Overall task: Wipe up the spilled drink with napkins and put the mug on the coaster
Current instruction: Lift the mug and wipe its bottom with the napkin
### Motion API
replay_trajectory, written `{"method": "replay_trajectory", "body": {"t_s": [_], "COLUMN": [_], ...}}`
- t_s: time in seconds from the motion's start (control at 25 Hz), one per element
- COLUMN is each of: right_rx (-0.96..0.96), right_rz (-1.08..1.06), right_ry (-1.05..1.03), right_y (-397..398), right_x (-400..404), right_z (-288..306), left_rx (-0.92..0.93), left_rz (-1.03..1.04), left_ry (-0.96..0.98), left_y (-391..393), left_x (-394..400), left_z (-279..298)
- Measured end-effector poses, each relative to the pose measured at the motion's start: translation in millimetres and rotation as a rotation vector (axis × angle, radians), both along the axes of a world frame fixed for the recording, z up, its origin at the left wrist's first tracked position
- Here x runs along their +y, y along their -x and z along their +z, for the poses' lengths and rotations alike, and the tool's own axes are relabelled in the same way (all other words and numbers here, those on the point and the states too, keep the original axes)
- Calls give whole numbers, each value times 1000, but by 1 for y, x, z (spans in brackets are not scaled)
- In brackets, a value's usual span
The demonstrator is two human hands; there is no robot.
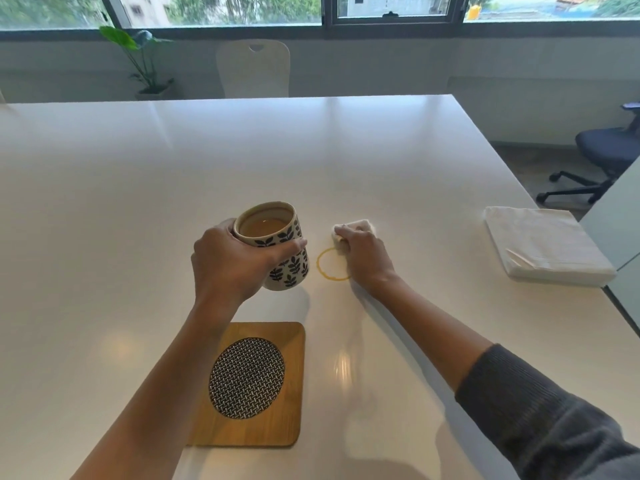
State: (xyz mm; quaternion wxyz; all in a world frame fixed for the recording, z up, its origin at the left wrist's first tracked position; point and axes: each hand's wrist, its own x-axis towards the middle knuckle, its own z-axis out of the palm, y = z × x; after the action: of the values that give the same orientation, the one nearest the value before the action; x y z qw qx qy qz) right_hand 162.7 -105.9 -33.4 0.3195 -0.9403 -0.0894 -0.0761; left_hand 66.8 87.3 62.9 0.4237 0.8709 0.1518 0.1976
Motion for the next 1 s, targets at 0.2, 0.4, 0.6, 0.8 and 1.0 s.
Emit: {"method": "replay_trajectory", "body": {"t_s": [0.2, 0.4, 0.6, 0.8, 1.0], "right_rx": [27, -1, 46, 126, 205], "right_rz": [258, 533, 671, 739, 738], "right_ry": [28, 86, 97, 96, 93], "right_y": [7, 16, 24, 42, 69], "right_x": [-1, -7, -33, -59, -78], "right_z": [-3, 4, 10, 10, 24], "left_rx": [11, 6, -12, -39, -30], "left_rz": [5, 27, 21, 4, -14], "left_ry": [-10, -26, -33, -5, 9], "left_y": [-11, -29, -53, -71, -78], "left_x": [0, -5, -21, -39, -50], "left_z": [-5, -8, -16, -29, -40]}}
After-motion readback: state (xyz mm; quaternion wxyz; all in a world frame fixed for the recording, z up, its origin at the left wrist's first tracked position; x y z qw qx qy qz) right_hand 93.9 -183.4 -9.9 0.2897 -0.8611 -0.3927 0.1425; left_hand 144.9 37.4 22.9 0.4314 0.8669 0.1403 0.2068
